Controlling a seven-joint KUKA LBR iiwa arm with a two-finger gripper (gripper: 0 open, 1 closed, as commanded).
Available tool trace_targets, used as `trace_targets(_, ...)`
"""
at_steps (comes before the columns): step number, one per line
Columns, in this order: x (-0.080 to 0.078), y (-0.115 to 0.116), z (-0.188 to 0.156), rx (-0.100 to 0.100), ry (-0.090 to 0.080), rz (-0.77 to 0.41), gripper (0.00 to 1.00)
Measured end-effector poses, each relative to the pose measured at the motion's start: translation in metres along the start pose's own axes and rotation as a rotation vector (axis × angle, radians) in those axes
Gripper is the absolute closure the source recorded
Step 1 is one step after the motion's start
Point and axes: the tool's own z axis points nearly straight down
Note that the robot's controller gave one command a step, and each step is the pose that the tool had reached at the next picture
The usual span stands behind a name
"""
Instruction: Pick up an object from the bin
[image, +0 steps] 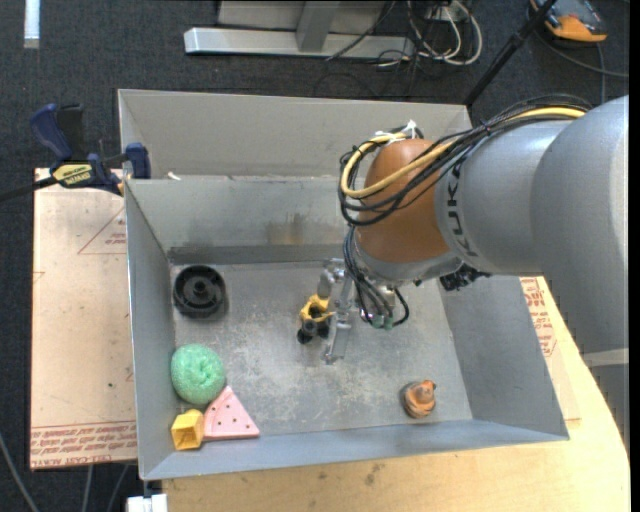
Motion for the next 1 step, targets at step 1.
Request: trace_targets(1,0.0026,0.0010,0.0213,-0.006,-0.023,0.007,1.00)
